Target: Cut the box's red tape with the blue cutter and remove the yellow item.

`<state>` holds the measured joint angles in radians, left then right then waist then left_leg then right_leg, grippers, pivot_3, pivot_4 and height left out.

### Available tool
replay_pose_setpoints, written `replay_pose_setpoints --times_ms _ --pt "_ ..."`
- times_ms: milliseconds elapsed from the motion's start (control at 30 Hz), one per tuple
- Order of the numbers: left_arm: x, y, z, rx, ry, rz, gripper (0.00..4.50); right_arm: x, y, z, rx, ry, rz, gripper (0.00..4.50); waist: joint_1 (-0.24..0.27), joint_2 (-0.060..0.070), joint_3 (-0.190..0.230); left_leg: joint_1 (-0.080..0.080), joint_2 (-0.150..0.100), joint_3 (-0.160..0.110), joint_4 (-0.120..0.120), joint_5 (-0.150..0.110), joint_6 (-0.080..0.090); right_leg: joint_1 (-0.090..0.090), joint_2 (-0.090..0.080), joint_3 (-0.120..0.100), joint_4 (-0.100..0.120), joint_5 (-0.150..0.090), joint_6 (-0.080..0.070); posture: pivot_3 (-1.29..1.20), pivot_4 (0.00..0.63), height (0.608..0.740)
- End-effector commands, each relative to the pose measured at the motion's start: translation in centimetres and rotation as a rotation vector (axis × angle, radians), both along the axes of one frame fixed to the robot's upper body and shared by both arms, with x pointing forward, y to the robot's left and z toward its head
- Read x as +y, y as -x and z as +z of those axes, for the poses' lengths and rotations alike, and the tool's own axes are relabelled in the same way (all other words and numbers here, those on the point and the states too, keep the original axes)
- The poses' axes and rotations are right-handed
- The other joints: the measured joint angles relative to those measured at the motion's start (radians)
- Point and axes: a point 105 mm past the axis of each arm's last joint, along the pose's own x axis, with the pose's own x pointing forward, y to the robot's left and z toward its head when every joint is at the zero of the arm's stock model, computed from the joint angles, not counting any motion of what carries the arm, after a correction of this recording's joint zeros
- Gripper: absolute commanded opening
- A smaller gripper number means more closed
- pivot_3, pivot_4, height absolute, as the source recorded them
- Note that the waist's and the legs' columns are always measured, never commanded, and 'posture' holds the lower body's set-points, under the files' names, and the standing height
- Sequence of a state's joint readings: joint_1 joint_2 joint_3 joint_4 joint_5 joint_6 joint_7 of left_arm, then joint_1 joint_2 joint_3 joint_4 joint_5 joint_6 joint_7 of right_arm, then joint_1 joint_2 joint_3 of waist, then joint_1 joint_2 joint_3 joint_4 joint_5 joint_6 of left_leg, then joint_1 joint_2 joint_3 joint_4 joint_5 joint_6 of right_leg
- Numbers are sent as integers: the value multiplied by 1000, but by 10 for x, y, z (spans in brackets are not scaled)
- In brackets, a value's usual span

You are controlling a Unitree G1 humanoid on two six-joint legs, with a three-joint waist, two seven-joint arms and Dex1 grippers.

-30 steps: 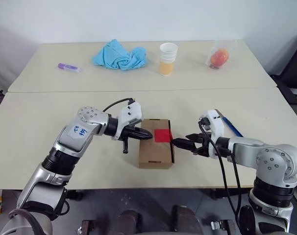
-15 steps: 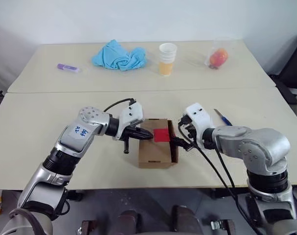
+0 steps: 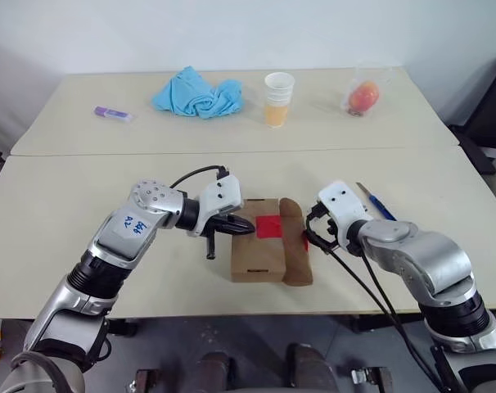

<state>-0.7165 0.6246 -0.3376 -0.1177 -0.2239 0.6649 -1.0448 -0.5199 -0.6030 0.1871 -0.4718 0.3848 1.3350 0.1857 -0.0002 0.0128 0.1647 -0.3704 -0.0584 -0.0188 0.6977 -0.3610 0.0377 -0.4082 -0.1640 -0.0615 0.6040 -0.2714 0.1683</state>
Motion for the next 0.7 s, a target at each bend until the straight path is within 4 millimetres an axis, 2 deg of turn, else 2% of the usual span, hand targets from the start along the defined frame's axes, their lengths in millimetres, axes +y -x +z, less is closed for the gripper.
replay_pose_setpoints --times_ms 33,200,300,467,700 --pt "6 5 -29 103 -71 34 0 -9 2 17 -38 -97 -3 4468 1 0 0 0 0 0 0 0 0 0 0 0 0 0 0 0 150 740" --pt "9 5 -28 100 -70 35 0 -36 5 41 21 -311 2 4468 2 0 0 0 1 0 0 0 0 1 0 0 -2 0 0 0 150 740" --pt "9 5 -28 95 -69 36 0 -30 15 41 190 -569 67 4468 1 0 0 0 2 0 -1 0 0 1 1 0 -2 0 0 0 150 740" --pt "9 4 -26 92 -64 38 0 -21 20 23 383 -772 110 4468 0 0 0 0 2 0 -1 0 0 2 1 0 -3 0 0 0 150 740" --pt "10 2 -25 84 -60 44 0 2 18 7 485 -757 157 4468 0 0 0 0 2 0 -1 0 0 1 0 0 -3 0 0 0 150 740"
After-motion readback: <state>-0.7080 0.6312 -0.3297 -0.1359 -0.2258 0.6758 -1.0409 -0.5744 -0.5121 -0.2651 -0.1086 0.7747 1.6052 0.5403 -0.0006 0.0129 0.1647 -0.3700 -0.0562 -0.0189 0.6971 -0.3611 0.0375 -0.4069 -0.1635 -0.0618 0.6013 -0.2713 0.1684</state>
